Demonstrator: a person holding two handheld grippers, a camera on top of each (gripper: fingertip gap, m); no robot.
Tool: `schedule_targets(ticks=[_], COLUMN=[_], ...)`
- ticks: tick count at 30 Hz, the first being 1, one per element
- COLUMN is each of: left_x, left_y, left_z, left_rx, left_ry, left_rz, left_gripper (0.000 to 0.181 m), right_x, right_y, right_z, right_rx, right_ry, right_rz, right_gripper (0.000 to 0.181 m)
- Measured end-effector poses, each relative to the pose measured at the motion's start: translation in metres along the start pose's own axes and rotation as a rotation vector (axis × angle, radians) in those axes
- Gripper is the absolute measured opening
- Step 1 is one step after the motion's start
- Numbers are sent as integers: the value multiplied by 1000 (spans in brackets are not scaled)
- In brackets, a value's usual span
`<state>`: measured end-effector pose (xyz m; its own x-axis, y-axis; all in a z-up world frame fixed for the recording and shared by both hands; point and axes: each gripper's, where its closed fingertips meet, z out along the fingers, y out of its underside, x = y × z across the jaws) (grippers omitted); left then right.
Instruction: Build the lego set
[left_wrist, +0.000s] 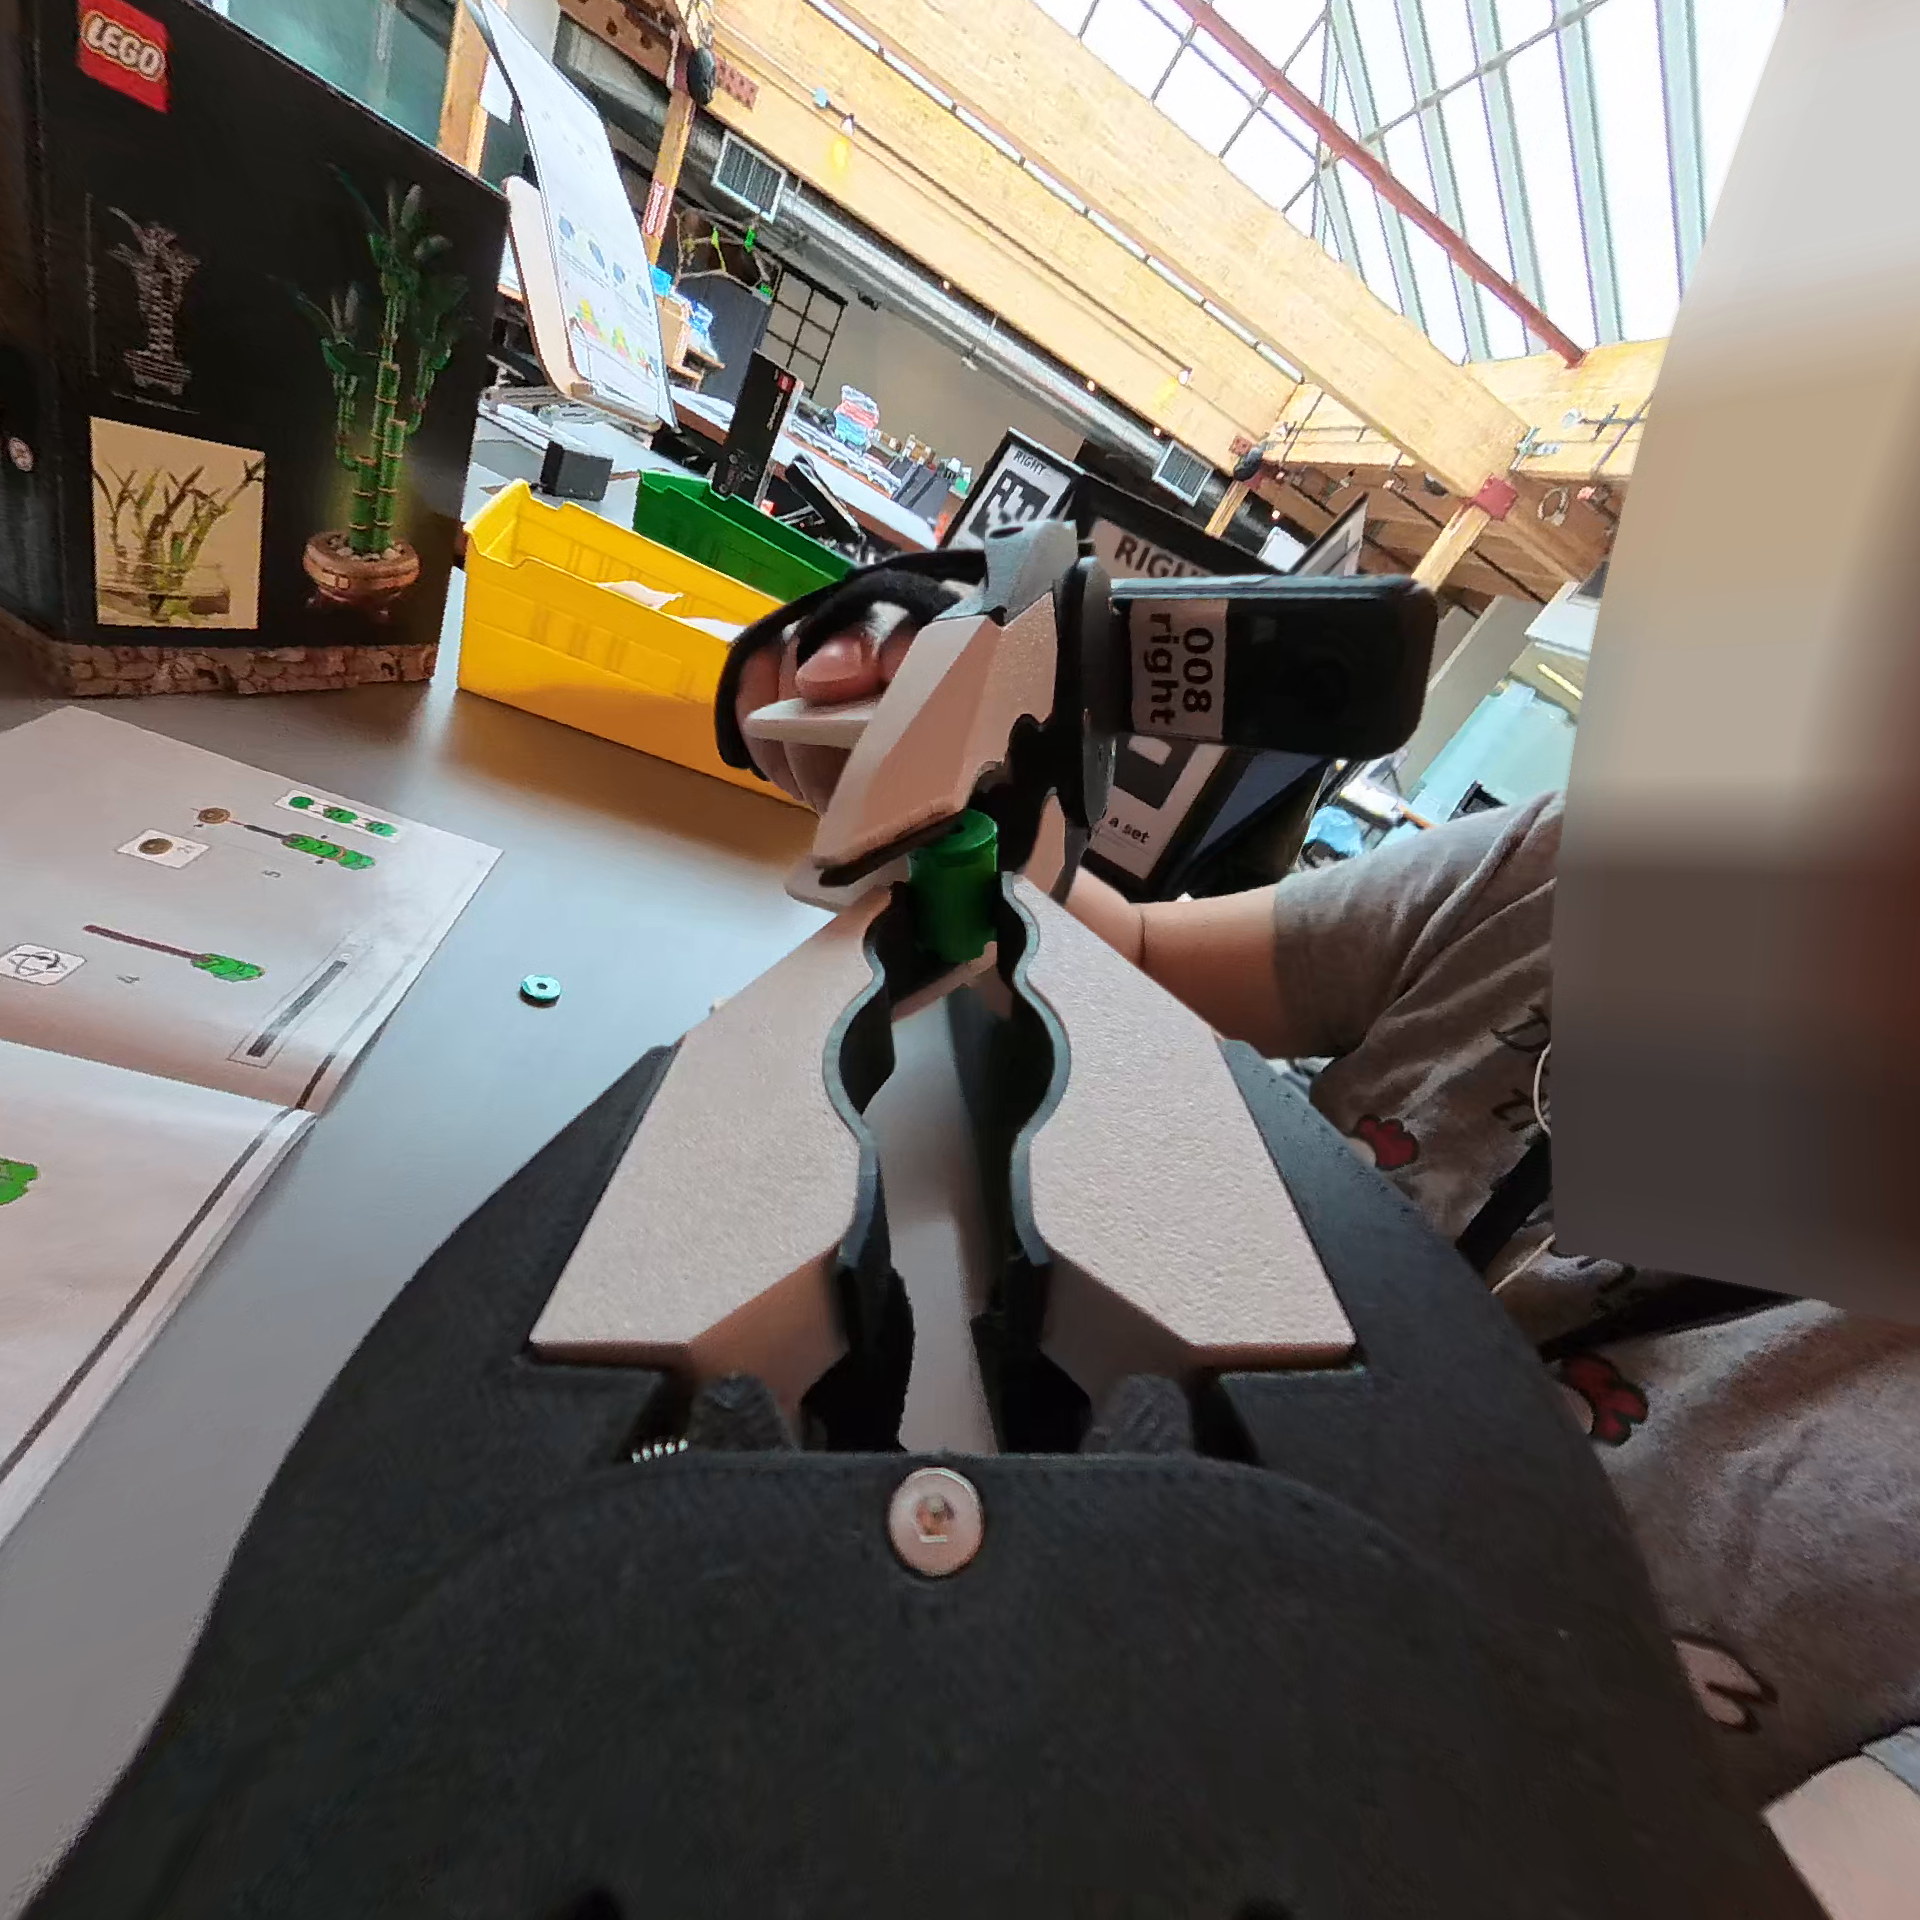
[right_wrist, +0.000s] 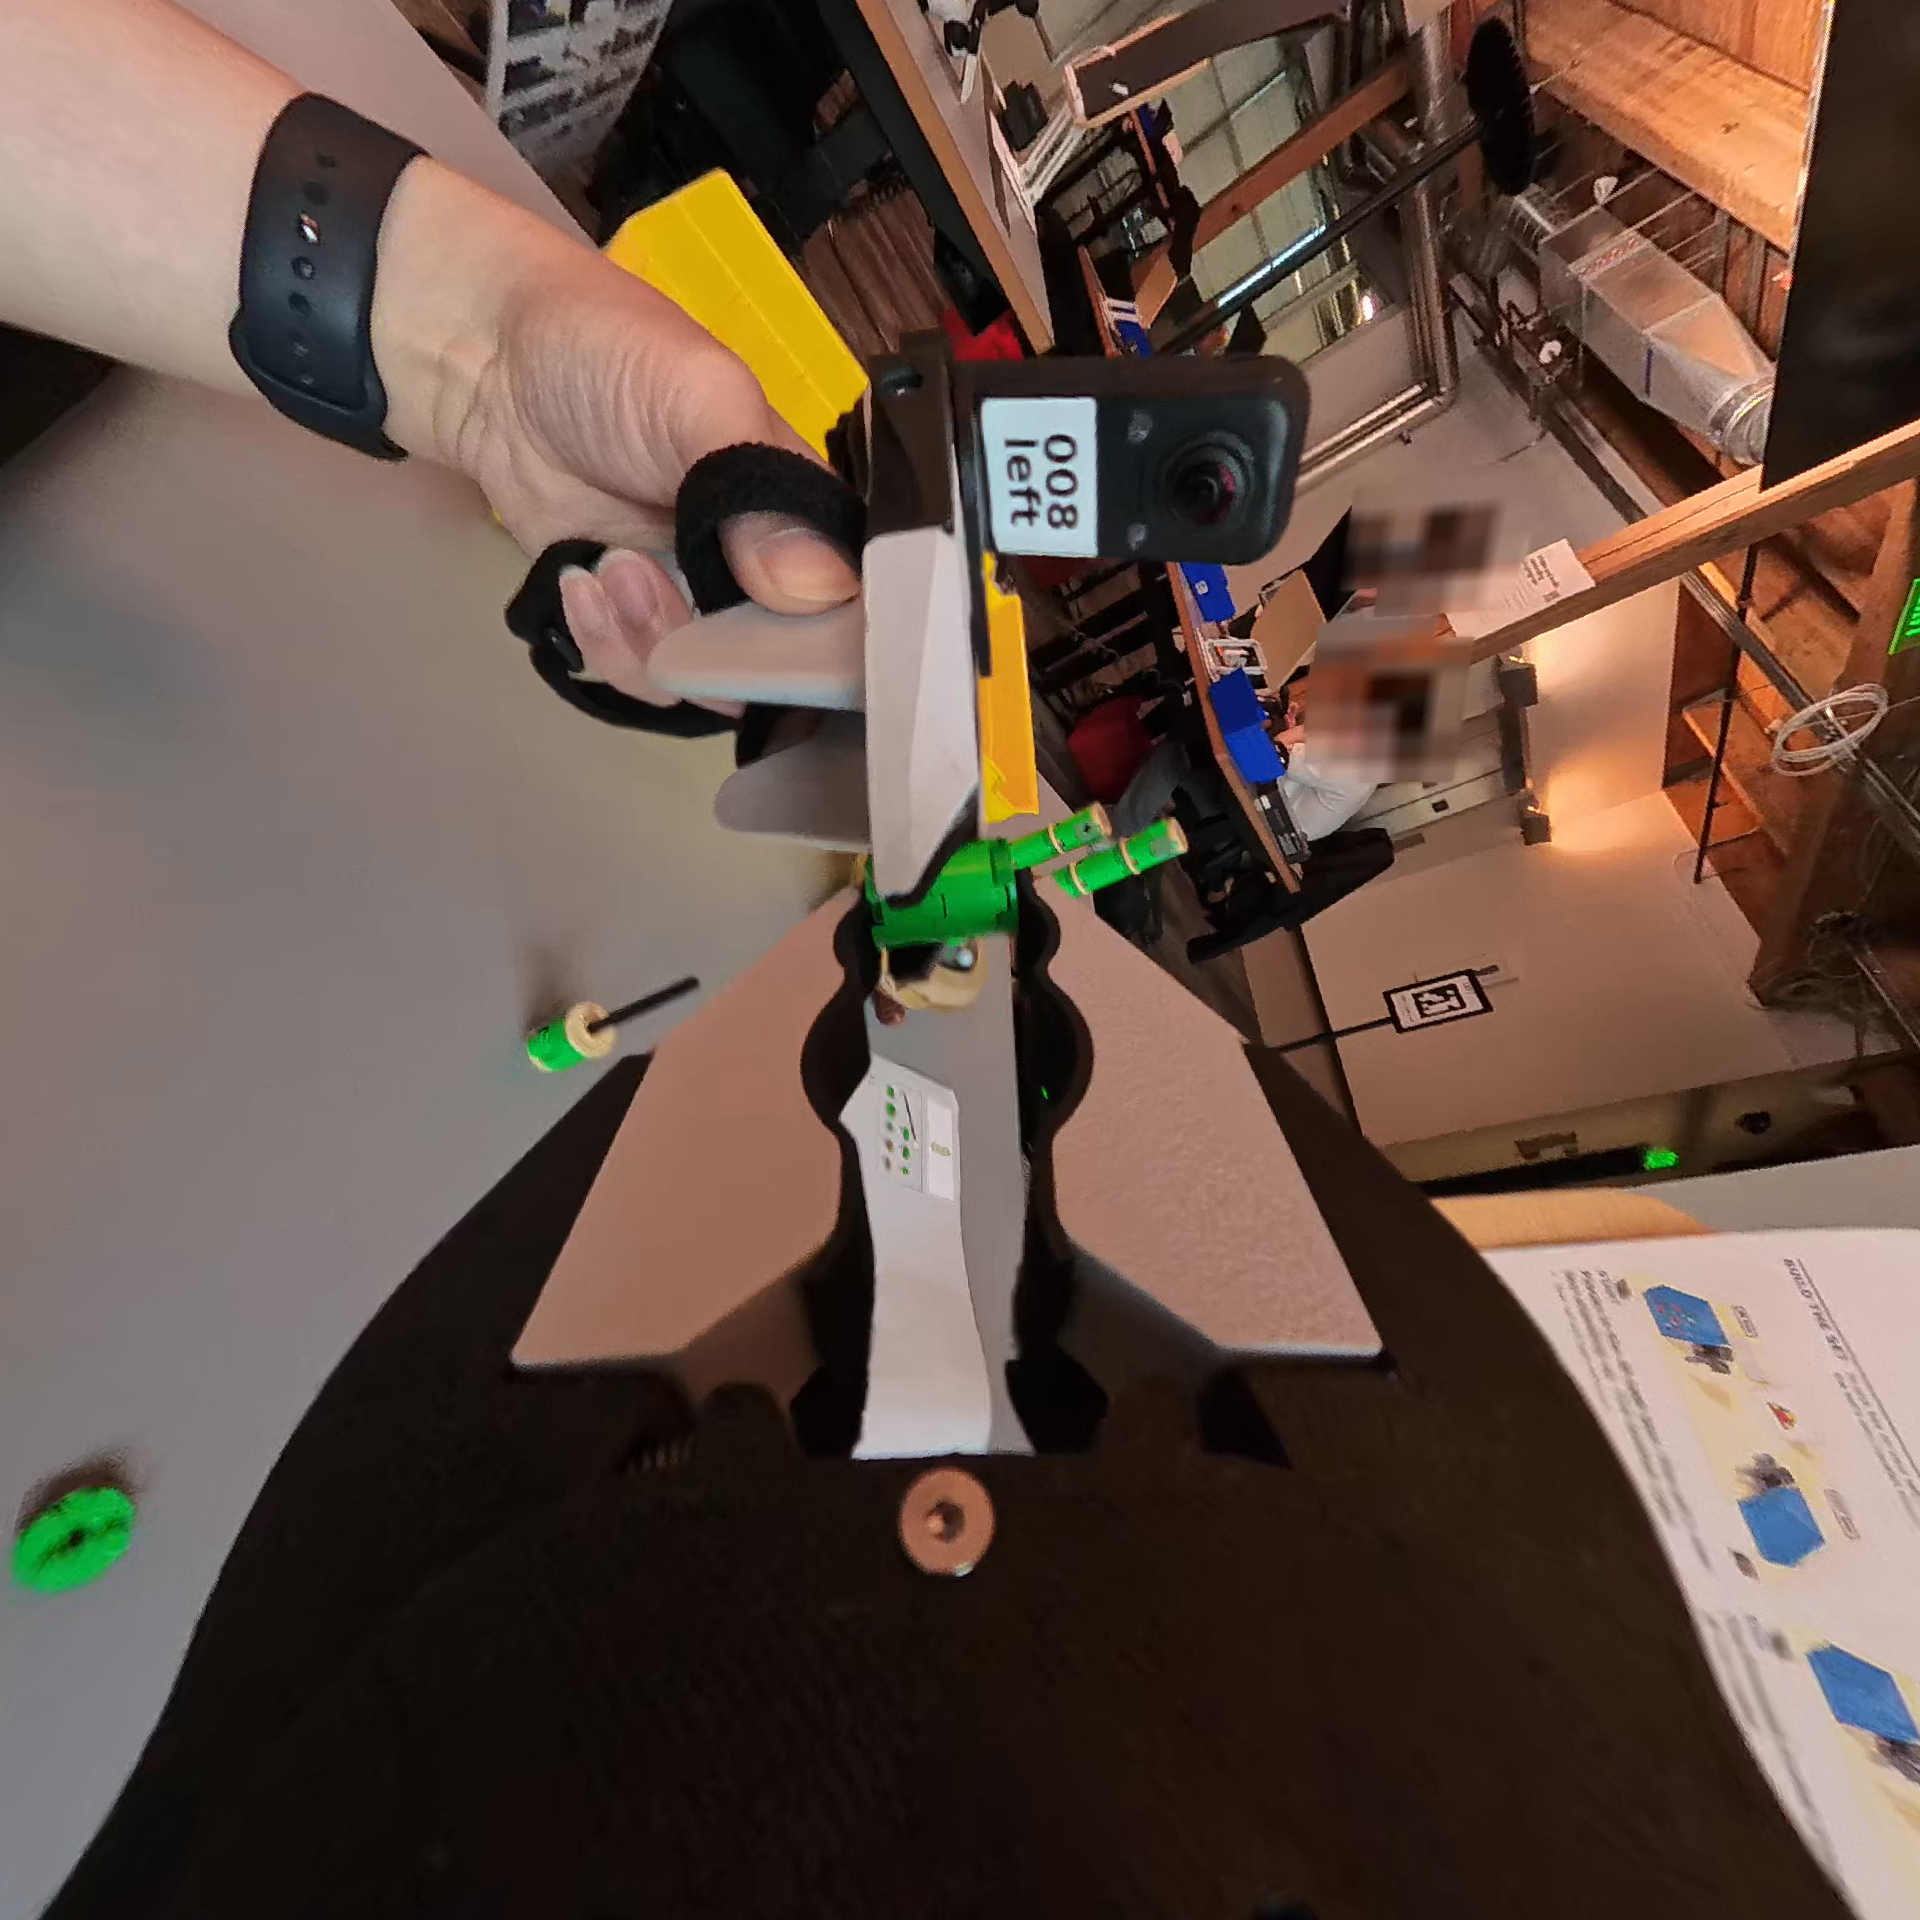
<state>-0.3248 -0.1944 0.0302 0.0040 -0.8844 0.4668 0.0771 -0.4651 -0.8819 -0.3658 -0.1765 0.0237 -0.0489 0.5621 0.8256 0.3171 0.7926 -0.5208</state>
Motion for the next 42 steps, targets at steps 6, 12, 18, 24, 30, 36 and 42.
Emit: schedule_targets(ticks=[6, 12, 18, 24, 30, 36, 42], left_x=[-25, -38, -52, -65, -95, -129, -135], left_y=[-11, 13, 33, 48, 25, 35, 26], left_z=[-14, 12, 42, 87, 141, 164, 162], left_rx=[104, -43, -108, -194, -241, -406, -367], left_ry=[-100, -199, -242, -245, -274, -278, -269], left_rz=[-97, -53, 3, 6, -26, -77, -46], left_gripper=[13, 14, 14, 14, 15, 14, 14], right_x=[72, 113, 116, 116, 110, 80, 62], right_y=[88, 152, 156, 160, 172, 160, 162], right_z=[-89, -176, -183, -187, -197, -191, -172], right_rx=[-202, -265, -214, -148, -122, -8, 44], right_ry=[170, 441, 456, 467, 444, 172, -21], right_rz=[266, 478, 594, 628, 729, 1052, 1291], right_gripper=[53, 51, 52, 52, 36, 30, 22])
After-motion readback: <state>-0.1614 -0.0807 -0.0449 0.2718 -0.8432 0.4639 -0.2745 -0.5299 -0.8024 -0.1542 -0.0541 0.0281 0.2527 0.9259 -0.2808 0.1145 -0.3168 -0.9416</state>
